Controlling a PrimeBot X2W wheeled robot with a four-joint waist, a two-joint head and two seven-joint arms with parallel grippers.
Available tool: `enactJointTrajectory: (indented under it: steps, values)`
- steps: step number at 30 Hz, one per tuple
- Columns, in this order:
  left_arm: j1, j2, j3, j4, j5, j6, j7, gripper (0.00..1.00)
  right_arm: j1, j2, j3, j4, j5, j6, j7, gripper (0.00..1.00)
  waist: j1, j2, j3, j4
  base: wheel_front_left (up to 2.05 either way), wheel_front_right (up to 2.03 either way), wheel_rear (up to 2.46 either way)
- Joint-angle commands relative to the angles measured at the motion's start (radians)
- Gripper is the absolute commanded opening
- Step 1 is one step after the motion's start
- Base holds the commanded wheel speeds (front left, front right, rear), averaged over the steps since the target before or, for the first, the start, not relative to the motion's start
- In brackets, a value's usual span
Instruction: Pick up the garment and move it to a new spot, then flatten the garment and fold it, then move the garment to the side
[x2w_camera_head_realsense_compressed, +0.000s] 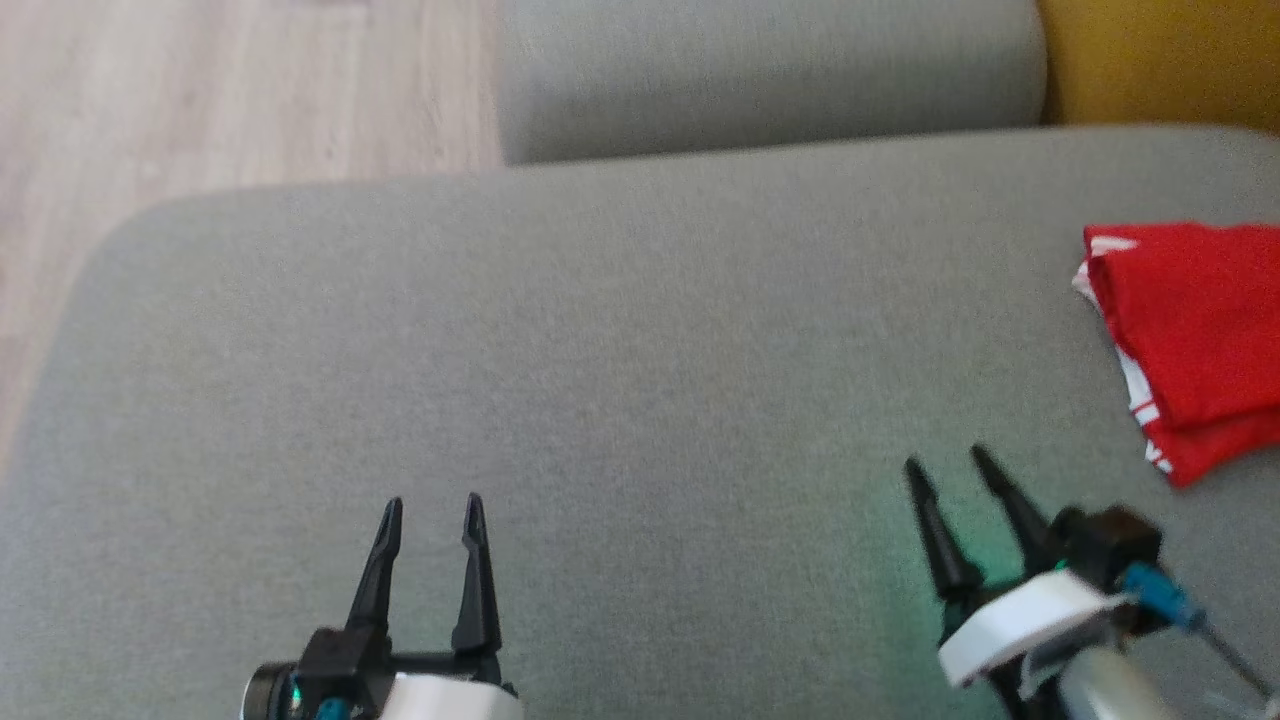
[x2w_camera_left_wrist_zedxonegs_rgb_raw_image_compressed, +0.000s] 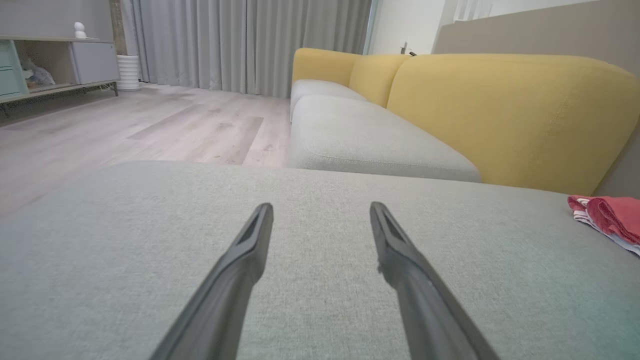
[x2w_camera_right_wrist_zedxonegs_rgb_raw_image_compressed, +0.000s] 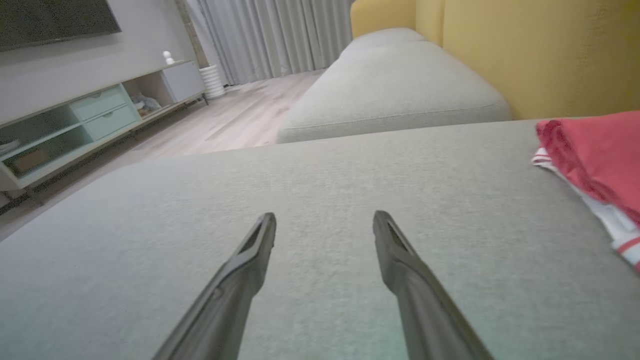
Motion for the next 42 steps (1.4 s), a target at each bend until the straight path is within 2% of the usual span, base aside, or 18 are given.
enactJointTrajectory:
  steps: [1,4,8,15,27,28,32,42]
  values:
    - [-0.010,-0.004,0.043,-0.040,0.001,0.009,-0.005,1.00,-0.008,0.008,0.023,-0.048,-0.019,0.007,-0.018,1.00,0.0002,0.0000,-0.079,0.041,0.00,0.00,0.00]
    - [0.021,-0.004,0.055,-0.056,0.010,0.009,-0.005,1.00,0.057,0.056,-0.019,-0.143,-0.062,0.007,-0.020,1.00,0.0002,0.0000,-0.109,0.052,0.00,0.00,0.00]
    - [0.067,-0.004,0.071,-0.061,0.039,0.013,-0.005,1.00,0.147,0.093,-0.063,-0.186,-0.118,0.007,-0.020,1.00,0.0002,0.0000,-0.137,0.057,0.00,0.00,0.00]
    - [0.102,-0.004,0.093,-0.047,0.052,0.012,-0.005,1.00,0.217,0.130,-0.112,-0.210,-0.184,0.007,-0.020,1.00,0.0002,0.0000,-0.170,0.060,0.00,0.00,0.00]
    - [0.112,-0.004,0.100,-0.029,0.068,0.004,-0.005,1.00,0.239,0.153,-0.129,-0.215,-0.202,0.007,-0.020,1.00,0.0002,0.0000,-0.192,0.054,0.00,0.00,0.00]
    - [0.144,0.001,0.063,0.000,0.062,0.007,0.000,0.00,0.264,0.155,-0.146,-0.179,-0.191,0.000,-0.009,0.00,0.0002,0.0000,-0.193,0.053,0.00,0.00,0.00]
    - [0.153,0.001,0.060,0.044,0.052,0.006,0.001,0.00,0.273,0.157,-0.143,-0.136,-0.181,0.000,-0.006,0.00,0.0002,0.0000,-0.192,0.053,0.00,0.00,0.00]
    - [0.130,0.007,0.082,0.043,-0.068,-0.016,0.024,0.00,0.251,0.153,-0.159,-0.141,-0.062,0.000,0.019,0.00,0.0002,0.0000,-0.179,0.049,0.00,0.00,0.00]
